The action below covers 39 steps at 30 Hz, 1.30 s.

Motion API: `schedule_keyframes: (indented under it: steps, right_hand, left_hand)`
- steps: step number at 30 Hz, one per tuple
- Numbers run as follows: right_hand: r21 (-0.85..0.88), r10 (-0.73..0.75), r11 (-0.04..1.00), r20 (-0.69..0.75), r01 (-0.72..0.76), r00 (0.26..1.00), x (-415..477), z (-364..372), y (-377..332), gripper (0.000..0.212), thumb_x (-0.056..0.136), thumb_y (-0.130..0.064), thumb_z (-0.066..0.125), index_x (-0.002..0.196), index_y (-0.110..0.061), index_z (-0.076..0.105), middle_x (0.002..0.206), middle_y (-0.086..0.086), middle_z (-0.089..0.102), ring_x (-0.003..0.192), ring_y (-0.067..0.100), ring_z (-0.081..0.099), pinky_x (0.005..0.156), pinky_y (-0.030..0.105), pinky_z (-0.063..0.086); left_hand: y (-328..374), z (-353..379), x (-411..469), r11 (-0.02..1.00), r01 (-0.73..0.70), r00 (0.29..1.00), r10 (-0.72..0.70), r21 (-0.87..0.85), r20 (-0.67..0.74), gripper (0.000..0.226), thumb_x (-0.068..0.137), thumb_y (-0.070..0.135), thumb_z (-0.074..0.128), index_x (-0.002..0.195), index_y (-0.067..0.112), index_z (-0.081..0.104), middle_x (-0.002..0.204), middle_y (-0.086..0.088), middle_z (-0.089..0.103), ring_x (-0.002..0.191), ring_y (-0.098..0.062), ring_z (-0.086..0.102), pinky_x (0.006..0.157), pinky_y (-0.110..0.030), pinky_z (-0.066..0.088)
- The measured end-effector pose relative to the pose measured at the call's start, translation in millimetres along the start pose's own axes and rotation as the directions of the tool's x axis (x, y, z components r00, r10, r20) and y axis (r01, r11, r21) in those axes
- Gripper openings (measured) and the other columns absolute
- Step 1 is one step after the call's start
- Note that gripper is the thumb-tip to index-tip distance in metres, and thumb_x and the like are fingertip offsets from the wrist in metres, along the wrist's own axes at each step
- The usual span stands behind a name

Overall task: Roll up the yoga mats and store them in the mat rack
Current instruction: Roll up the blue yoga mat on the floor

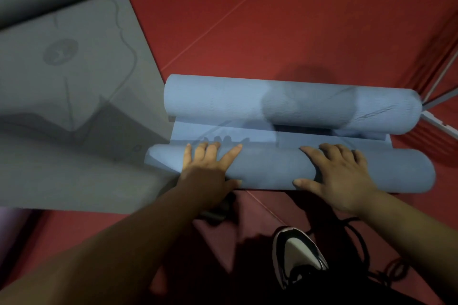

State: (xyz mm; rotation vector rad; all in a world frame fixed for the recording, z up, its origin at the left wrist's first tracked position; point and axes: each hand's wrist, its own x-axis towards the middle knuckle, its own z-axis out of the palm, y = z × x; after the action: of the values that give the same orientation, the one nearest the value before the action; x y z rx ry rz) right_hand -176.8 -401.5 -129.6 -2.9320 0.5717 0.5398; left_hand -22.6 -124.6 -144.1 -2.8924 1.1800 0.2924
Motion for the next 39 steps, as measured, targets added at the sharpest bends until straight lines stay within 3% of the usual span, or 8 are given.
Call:
schedule_keyframes:
  steps: [7, 11, 18, 23, 27, 31, 34, 39]
  right_hand:
    - [0.02, -0.023, 1.0, 0.084, 0.021, 0.996, 12.4, -9.4, 5.0, 0.096, 0.067, -0.097, 0.01, 0.152, -0.051, 0.015, 0.154, -0.002, 0.034, 0.143, 0.025, 0.029, 0.118, 0.052, 0.015]
    - [0.013, -0.031, 0.999, 0.045, 0.031, 0.999, 8.2, -7.5, 3.8, 0.096, 0.071, -0.096, 0.011, 0.154, -0.05, 0.015, 0.156, 0.001, 0.035, 0.144, 0.027, 0.028, 0.118, 0.053, 0.015]
    - [-0.045, -0.127, 0.991, -0.135, 0.122, 0.983, -5.7, 12.7, 10.5, 0.089, 0.082, -0.085, 0.033, 0.155, -0.035, 0.033, 0.148, 0.015, 0.045, 0.135, 0.039, 0.041, 0.112, 0.061, 0.026]
    - [-0.058, -0.127, 0.991, -0.085, 0.122, 0.988, 9.0, 4.7, 17.0, 0.09, 0.079, -0.09, 0.028, 0.154, -0.04, 0.031, 0.144, 0.01, 0.05, 0.132, 0.034, 0.045, 0.109, 0.057, 0.031]
    - [-0.046, -0.125, 0.991, -0.036, 0.123, 0.991, 23.6, -4.1, 21.9, 0.096, 0.072, -0.095, 0.02, 0.155, -0.047, 0.023, 0.149, 0.003, 0.044, 0.138, 0.027, 0.038, 0.113, 0.049, 0.023]
    - [-0.012, -0.12, 0.993, 0.033, 0.12, 0.992, 32.7, -9.3, 24.8, 0.099, 0.067, -0.096, 0.017, 0.155, -0.05, 0.011, 0.154, -0.003, 0.035, 0.142, 0.022, 0.03, 0.116, 0.047, 0.017]
    - [-0.009, -0.119, 0.993, 0.041, 0.12, 0.992, 32.1, -7.9, 24.3, 0.099, 0.068, -0.095, 0.018, 0.155, -0.05, 0.008, 0.156, -0.003, 0.033, 0.144, 0.022, 0.028, 0.118, 0.048, 0.016]
    - [-0.021, -0.105, 0.994, 0.055, 0.106, 0.993, 24.7, -11.9, 16.6, 0.1, 0.068, -0.093, 0.016, 0.156, -0.048, 0.006, 0.16, 0.001, 0.028, 0.146, 0.026, 0.023, 0.119, 0.049, 0.011]
  left_hand:
    - [0.2, 11.3, -17.0, 1.0, 0.004, 0.996, -0.002, 0.025, -0.087, 0.098, 0.072, 0.08, 0.061, 0.156, 0.04, 0.031, 0.153, -0.017, 0.045, 0.141, -0.047, 0.039, 0.116, -0.063, 0.008]
    - [0.4, 10.6, -12.5, 1.0, 0.025, 0.998, -0.024, 0.011, -0.059, 0.098, 0.068, 0.069, 0.076, 0.153, 0.041, 0.036, 0.149, -0.015, 0.049, 0.138, -0.045, 0.043, 0.114, -0.068, 0.022]
    - [-2.3, 2.7, 0.0, 0.999, 0.042, 0.997, -0.042, 0.009, 0.058, 0.088, 0.077, 0.068, 0.07, 0.154, 0.043, 0.036, 0.152, -0.013, 0.046, 0.139, -0.043, 0.041, 0.113, -0.069, 0.023]
    - [-1.3, -4.7, 10.0, 0.998, 0.059, 0.996, -0.061, 0.025, 0.068, 0.091, 0.083, 0.067, 0.065, 0.159, 0.047, 0.017, 0.163, -0.011, 0.03, 0.149, -0.039, 0.025, 0.119, -0.066, 0.01]
    - [0.7, 0.4, 4.5, 0.999, 0.017, 0.998, -0.015, 0.031, -0.058, 0.111, 0.055, 0.056, 0.091, 0.152, 0.034, 0.042, 0.143, -0.019, 0.056, 0.131, -0.05, 0.051, 0.105, -0.075, 0.032]
    - [-1.3, 2.3, 2.9, 0.999, 0.015, 0.995, -0.011, 0.034, -0.103, 0.117, 0.052, 0.062, 0.09, 0.152, 0.034, 0.036, 0.147, -0.018, 0.053, 0.133, -0.05, 0.048, 0.107, -0.074, 0.03]
    - [0.8, 3.6, 4.7, 0.999, 0.036, 0.999, -0.035, 0.024, -0.027, 0.112, 0.054, 0.062, 0.09, 0.151, 0.035, 0.04, 0.147, -0.017, 0.052, 0.135, -0.049, 0.047, 0.109, -0.073, 0.028]
    - [3.7, -18.2, 11.9, 0.995, 0.101, 0.967, -0.105, 0.027, 0.232, 0.085, 0.094, 0.065, 0.05, 0.156, 0.052, -0.007, 0.17, -0.002, 0.001, 0.156, -0.032, -0.004, 0.122, -0.06, -0.006]
